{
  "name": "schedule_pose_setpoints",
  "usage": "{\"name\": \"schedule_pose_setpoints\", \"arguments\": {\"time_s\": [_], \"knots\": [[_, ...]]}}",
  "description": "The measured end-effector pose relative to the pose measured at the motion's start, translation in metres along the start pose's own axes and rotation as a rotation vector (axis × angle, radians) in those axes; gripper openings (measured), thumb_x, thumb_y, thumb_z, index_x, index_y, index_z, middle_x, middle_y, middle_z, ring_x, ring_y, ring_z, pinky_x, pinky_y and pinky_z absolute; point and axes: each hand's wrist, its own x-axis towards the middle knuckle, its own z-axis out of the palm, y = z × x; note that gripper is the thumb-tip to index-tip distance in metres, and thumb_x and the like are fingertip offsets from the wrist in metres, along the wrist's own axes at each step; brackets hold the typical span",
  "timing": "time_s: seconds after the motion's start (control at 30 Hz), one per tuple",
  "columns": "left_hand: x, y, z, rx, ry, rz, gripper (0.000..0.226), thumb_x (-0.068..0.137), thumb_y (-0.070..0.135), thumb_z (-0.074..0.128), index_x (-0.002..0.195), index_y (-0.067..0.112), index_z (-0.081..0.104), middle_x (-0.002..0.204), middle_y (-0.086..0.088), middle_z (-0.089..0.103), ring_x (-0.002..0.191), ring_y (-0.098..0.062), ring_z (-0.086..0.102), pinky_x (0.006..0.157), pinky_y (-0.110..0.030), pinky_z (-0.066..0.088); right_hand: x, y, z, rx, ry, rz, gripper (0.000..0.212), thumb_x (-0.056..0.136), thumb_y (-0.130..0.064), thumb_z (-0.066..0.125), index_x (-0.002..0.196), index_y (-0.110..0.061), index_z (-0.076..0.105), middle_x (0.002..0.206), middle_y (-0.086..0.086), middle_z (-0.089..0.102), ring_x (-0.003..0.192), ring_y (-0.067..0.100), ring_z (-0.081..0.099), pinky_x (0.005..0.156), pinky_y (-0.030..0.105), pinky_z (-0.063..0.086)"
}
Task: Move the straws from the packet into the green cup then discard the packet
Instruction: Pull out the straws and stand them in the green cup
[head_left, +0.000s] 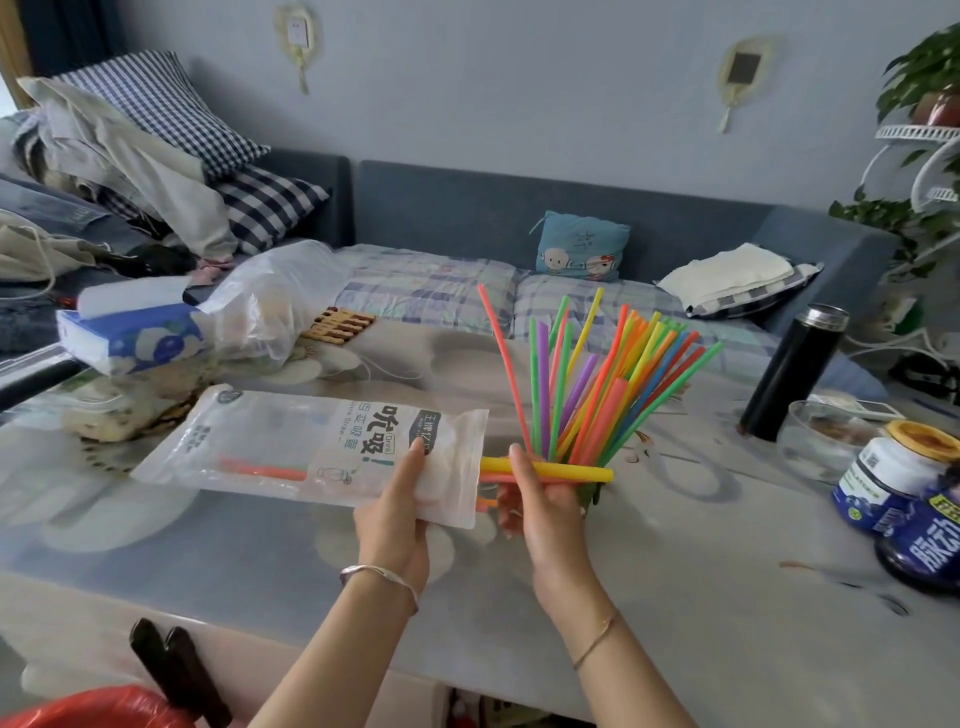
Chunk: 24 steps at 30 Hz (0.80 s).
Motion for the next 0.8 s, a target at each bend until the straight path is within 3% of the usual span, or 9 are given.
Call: {"name": "schedule_pose_setpoints", "arguments": {"time_s": [0.17, 0.3, 0.43, 0.53, 0.67, 0.8], "knots": [[0.004, 0.0, -0.001, -0.022, 0.032, -0.025, 0.046, 0.085, 0.014, 0.071, 0.129, 0.009, 0.06, 0.129, -0.008, 0.067, 0.12, -0.026, 0.062, 0.108, -0.053, 0.043, 0.006, -0.016, -0.016, 0.052, 0.136, -0.125, 0.039, 0.095, -0.025, 0.049, 0.059, -0.008, 0.048, 0.039, -0.004, 0.041, 0.032, 0.008, 0.037, 0.037, 0.019, 0.033], [0.006, -0.001, -0.003, -0.038, 0.048, -0.039, 0.046, 0.085, 0.012, 0.07, 0.13, 0.007, 0.059, 0.13, -0.01, 0.066, 0.122, -0.03, 0.061, 0.107, -0.058, 0.041, 0.008, -0.03, -0.029, 0.207, 0.189, -0.155, 0.032, 0.096, -0.021, 0.045, 0.068, -0.008, 0.047, 0.038, -0.008, 0.042, 0.033, 0.001, 0.039, 0.034, 0.011, 0.031], [0.0, -0.005, 0.001, -0.033, 0.02, -0.056, 0.037, 0.087, 0.006, 0.068, 0.124, 0.006, 0.062, 0.13, -0.011, 0.066, 0.121, -0.028, 0.061, 0.108, -0.054, 0.043, 0.005, -0.024, -0.027, 0.095, 0.145, -0.154, 0.042, 0.097, -0.027, 0.043, 0.06, -0.006, 0.046, 0.038, -0.001, 0.036, 0.03, 0.006, 0.034, 0.033, 0.016, 0.029], [-0.005, -0.011, 0.005, -0.014, -0.014, -0.07, 0.022, 0.088, 0.004, 0.065, 0.108, 0.013, 0.065, 0.129, -0.011, 0.065, 0.121, -0.027, 0.061, 0.109, -0.049, 0.043, 0.001, -0.015, -0.023, 0.013, 0.065, -0.15, 0.037, 0.095, -0.031, 0.046, 0.072, -0.004, 0.059, 0.042, 0.001, 0.045, 0.035, 0.01, 0.041, 0.037, 0.02, 0.035], [-0.009, -0.017, 0.008, 0.001, -0.027, -0.074, 0.028, 0.088, 0.005, 0.066, 0.115, 0.011, 0.063, 0.129, -0.012, 0.066, 0.119, -0.026, 0.062, 0.107, -0.043, 0.046, 0.001, -0.01, -0.02, -0.039, 0.008, -0.171, 0.028, 0.093, -0.026, 0.051, 0.078, -0.007, 0.064, 0.047, 0.0, 0.053, 0.04, 0.009, 0.049, 0.038, 0.017, 0.038], [-0.009, -0.019, 0.01, 0.001, -0.041, -0.079, 0.03, 0.087, 0.007, 0.068, 0.116, 0.012, 0.064, 0.126, -0.011, 0.067, 0.113, -0.024, 0.064, 0.103, -0.04, 0.048, 0.002, -0.01, -0.021, -0.041, 0.033, -0.147, 0.031, 0.093, -0.029, 0.05, 0.078, -0.007, 0.066, 0.048, -0.001, 0.056, 0.04, 0.009, 0.052, 0.038, 0.017, 0.039]]}}
